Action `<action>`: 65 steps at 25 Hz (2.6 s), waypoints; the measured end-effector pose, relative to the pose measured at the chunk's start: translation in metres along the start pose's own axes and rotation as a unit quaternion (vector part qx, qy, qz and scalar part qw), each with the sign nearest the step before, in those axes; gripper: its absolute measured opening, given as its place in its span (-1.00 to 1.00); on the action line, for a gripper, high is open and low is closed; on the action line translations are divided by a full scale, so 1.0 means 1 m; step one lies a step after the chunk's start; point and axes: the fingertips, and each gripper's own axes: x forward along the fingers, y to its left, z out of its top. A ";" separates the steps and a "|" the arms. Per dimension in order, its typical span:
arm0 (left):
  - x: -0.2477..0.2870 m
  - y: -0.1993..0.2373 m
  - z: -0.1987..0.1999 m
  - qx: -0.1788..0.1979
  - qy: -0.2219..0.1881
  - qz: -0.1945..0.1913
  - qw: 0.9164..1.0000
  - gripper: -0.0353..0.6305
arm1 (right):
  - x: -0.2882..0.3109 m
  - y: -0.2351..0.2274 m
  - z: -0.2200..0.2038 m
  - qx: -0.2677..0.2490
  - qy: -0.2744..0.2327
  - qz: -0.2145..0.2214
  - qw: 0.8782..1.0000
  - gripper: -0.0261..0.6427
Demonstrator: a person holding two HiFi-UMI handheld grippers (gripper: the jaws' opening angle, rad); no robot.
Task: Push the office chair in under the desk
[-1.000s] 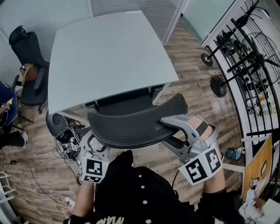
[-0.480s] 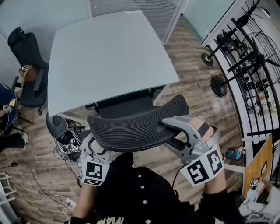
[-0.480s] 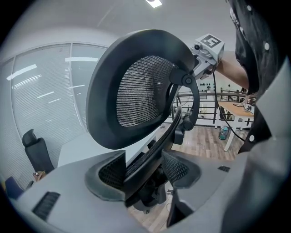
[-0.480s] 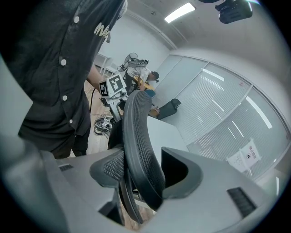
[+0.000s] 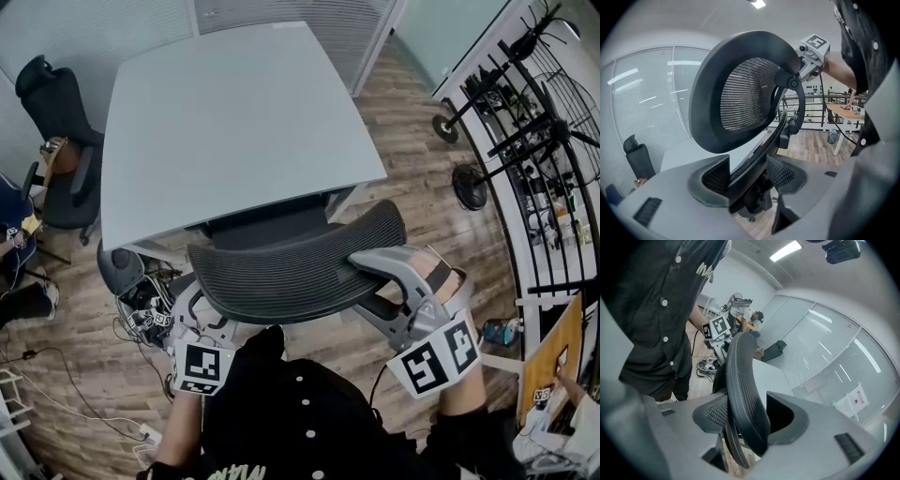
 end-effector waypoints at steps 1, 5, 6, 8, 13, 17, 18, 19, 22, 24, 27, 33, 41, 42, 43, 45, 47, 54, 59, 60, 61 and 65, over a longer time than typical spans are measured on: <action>0.002 0.003 0.000 0.000 0.000 0.002 1.000 -0.10 | 0.003 -0.003 -0.001 0.000 0.000 -0.003 1.000 -0.20; 0.011 0.012 -0.004 0.003 0.009 0.004 1.000 -0.11 | 0.012 -0.009 -0.005 -0.003 0.007 0.002 1.000 -0.21; 0.013 0.014 -0.003 0.003 0.008 0.003 1.000 -0.11 | 0.014 -0.011 -0.005 -0.004 0.007 0.001 1.000 -0.21; 0.018 0.020 -0.001 0.002 0.006 0.002 1.000 -0.11 | 0.018 -0.018 -0.006 -0.004 0.009 -0.001 1.000 -0.22; 0.024 0.030 0.004 0.005 0.003 0.000 1.000 -0.12 | 0.024 -0.027 -0.007 -0.003 0.009 0.001 1.000 -0.22; 0.030 0.037 0.006 0.002 0.003 0.000 1.000 -0.12 | 0.031 -0.034 -0.009 -0.006 0.009 0.003 1.000 -0.22; 0.032 0.038 0.005 0.001 0.003 0.001 1.000 -0.12 | 0.032 -0.035 -0.010 -0.006 0.010 0.003 1.000 -0.22; 0.034 0.039 0.006 0.001 0.004 0.001 1.000 -0.12 | 0.033 -0.037 -0.011 -0.006 0.010 0.002 1.000 -0.22; 0.038 0.043 0.007 0.002 0.004 -0.002 1.000 -0.12 | 0.037 -0.041 -0.013 -0.004 0.014 0.004 1.000 -0.22; 0.039 0.045 0.006 0.000 0.007 -0.001 1.000 -0.12 | 0.039 -0.043 -0.013 -0.005 0.016 0.008 1.000 -0.23; 0.042 0.048 0.008 0.001 0.010 -0.002 1.000 -0.11 | 0.040 -0.047 -0.015 -0.004 0.017 0.010 1.000 -0.23; 0.050 0.053 0.012 0.003 0.007 -0.001 1.000 -0.12 | 0.045 -0.054 -0.018 -0.007 0.019 0.008 1.000 -0.24; 0.054 0.056 0.012 0.000 0.017 0.003 1.000 -0.11 | 0.048 -0.060 -0.019 -0.010 0.015 0.007 1.000 -0.24; 0.054 0.056 0.012 -0.001 0.019 0.006 1.000 -0.11 | 0.049 -0.061 -0.020 -0.010 0.014 0.007 1.000 -0.24; 0.055 0.057 0.011 -0.002 0.022 0.009 1.000 -0.11 | 0.050 -0.061 -0.020 -0.011 0.013 0.008 1.000 -0.24; 0.056 0.057 0.010 -0.005 0.029 0.014 0.999 -0.11 | 0.050 -0.061 -0.022 -0.015 0.013 0.012 1.000 -0.24; 0.058 0.056 0.009 -0.008 0.037 0.015 0.999 -0.11 | 0.051 -0.061 -0.023 -0.018 0.014 0.017 1.000 -0.25; 0.059 0.055 0.009 -0.015 0.050 0.019 0.998 -0.11 | 0.052 -0.063 -0.026 -0.025 0.016 0.031 0.999 -0.26; 0.060 0.052 0.009 -0.012 0.055 0.015 0.998 -0.12 | 0.052 -0.063 -0.028 -0.028 0.016 0.031 0.999 -0.26; 0.059 0.052 0.009 -0.011 0.057 0.013 0.998 -0.12 | 0.052 -0.062 -0.028 -0.029 0.016 0.031 0.999 -0.26; 0.059 0.052 0.008 -0.009 0.059 0.012 0.998 -0.12 | 0.051 -0.062 -0.028 -0.030 0.015 0.030 0.999 -0.26; 0.055 0.054 0.009 0.000 0.067 0.017 0.998 -0.12 | 0.049 -0.061 -0.029 -0.033 0.007 0.021 0.999 -0.26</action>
